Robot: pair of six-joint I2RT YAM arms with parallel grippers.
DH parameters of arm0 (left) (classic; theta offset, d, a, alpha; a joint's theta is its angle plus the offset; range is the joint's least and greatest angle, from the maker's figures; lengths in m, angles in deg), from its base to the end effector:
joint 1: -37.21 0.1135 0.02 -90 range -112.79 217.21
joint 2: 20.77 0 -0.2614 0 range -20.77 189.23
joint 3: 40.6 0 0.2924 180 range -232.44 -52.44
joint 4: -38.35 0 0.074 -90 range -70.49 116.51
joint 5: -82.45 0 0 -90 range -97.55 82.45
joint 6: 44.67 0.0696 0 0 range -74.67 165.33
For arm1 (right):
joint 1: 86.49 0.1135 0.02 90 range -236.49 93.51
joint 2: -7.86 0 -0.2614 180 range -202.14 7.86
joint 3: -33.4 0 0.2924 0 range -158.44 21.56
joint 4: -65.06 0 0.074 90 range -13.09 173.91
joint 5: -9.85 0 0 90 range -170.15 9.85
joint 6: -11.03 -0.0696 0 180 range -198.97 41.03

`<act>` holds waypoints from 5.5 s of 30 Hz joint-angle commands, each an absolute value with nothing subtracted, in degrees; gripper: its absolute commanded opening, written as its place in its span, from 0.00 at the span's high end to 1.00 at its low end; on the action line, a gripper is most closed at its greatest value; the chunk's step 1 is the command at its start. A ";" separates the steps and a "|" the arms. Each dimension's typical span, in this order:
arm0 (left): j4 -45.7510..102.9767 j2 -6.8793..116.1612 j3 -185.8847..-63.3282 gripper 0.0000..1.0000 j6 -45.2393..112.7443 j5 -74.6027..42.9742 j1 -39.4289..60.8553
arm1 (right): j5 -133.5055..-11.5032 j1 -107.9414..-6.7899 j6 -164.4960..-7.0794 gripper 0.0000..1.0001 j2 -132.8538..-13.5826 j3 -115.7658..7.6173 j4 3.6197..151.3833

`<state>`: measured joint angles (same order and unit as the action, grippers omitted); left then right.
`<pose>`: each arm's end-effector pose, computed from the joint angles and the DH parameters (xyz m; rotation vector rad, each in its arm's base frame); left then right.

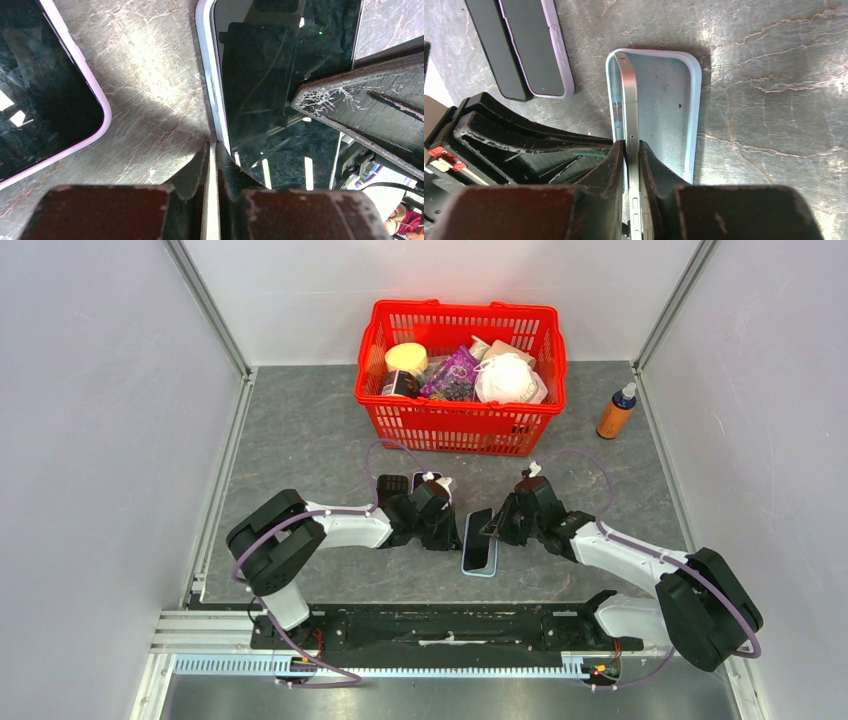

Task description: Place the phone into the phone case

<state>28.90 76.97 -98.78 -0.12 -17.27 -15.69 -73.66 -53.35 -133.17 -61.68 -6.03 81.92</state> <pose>0.2163 -0.3055 0.0787 0.2567 2.6437 -0.8985 0.2295 0.1593 0.1071 0.4112 2.5248 0.8010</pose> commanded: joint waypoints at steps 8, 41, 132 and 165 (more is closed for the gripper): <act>30.89 77.66 -101.08 0.88 -0.54 -18.29 -16.40 | -78.42 -53.75 -129.37 0.66 -62.20 -12.52 99.05; 31.19 81.02 -103.78 0.88 -0.37 -18.44 -16.68 | -83.92 -53.70 -127.14 0.50 -68.33 -17.87 101.38; 32.31 78.97 -100.29 0.88 -0.65 -20.39 -17.26 | -90.47 -28.42 -146.99 1.00 -75.51 -8.58 104.53; 27.31 76.83 -104.42 0.82 1.30 -18.39 -17.27 | -101.27 -40.56 -138.04 0.45 -53.05 -19.71 127.07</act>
<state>28.53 78.96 -102.52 -0.05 -19.65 -16.92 -98.67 -37.13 -140.71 -54.99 -21.84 122.23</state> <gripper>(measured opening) 0.166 0.438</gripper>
